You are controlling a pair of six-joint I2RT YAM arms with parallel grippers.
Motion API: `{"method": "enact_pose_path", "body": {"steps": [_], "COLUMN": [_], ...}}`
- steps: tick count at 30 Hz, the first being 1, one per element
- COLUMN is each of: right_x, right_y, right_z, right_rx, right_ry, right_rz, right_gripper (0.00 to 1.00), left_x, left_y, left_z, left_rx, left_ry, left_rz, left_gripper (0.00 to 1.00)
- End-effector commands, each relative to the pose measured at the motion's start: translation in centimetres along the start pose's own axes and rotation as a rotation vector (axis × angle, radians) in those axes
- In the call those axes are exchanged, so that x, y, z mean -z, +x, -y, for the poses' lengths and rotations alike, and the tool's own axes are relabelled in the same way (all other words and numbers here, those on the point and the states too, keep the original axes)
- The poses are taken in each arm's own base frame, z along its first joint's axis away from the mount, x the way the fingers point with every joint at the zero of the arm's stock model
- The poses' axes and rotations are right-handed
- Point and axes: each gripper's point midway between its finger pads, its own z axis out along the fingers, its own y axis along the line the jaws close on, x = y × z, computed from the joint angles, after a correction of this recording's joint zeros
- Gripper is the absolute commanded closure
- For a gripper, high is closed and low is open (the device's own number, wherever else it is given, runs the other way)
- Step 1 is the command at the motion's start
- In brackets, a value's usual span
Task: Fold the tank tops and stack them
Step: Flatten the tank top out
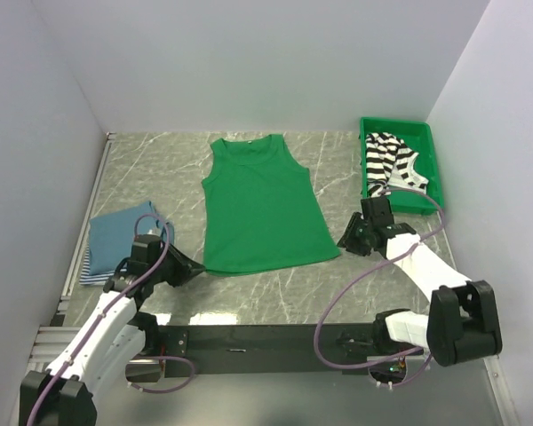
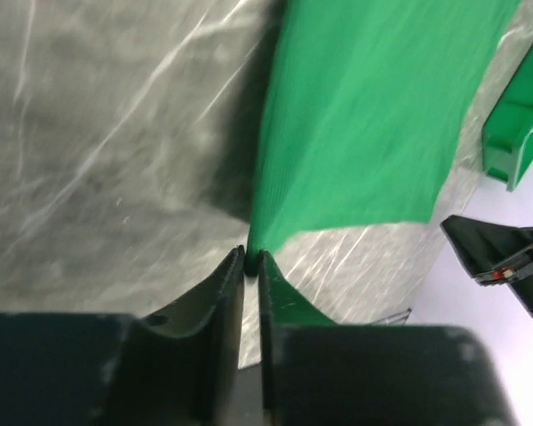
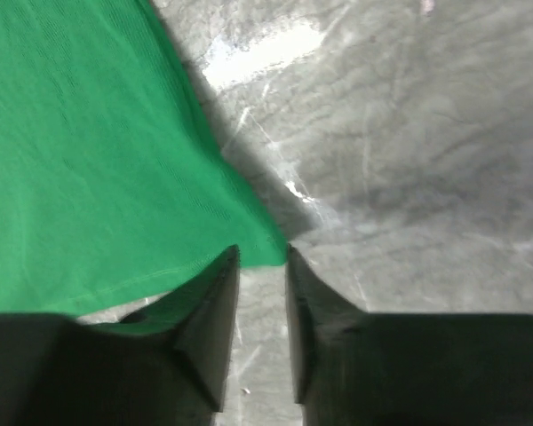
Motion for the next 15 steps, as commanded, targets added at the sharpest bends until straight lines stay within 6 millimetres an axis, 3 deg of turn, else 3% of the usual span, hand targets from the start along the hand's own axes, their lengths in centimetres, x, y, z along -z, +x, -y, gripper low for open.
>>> {"method": "enact_pose_path", "body": {"steps": [1, 5, 8, 10, 12, 13, 15], "right_x": [1.4, 2.9, 4.3, 5.1, 6.1, 6.0, 7.3], "right_y": [-0.7, -1.3, -1.9, -1.2, -1.9, 0.5, 0.9], "right_z": [0.9, 1.2, -0.5, -3.2, -6.6, -9.4, -14.1], "right_rx": [-0.004, 0.003, 0.016, 0.068, 0.077, 0.151, 0.172], "right_ry": [0.039, 0.043, -0.018, -0.082, -0.131, -0.177, -0.265], "right_rz": [0.054, 0.106, 0.148, 0.152, 0.213, 0.167, 0.184], "right_gripper": [0.58, 0.55, 0.53, 0.53, 0.53, 0.53, 0.55], "left_x": [0.5, 1.6, 2.5, 3.2, 3.3, 3.1, 2.1], "left_y": [1.7, 1.6, 0.8, -0.4, -3.2, -4.3, -6.9], "left_z": [0.0, 0.8, 1.7, 3.0, 5.0, 5.9, 8.2], "left_rx": [-0.001, -0.021, -0.039, -0.061, -0.087, -0.097, -0.12], "left_ry": [0.027, 0.037, 0.035, 0.041, 0.053, 0.061, 0.045], "left_rz": [-0.062, -0.05, -0.016, 0.032, 0.132, 0.161, 0.198], "left_gripper": [0.78, 0.6, 0.59, 0.58, 0.59, 0.6, 0.64]}}
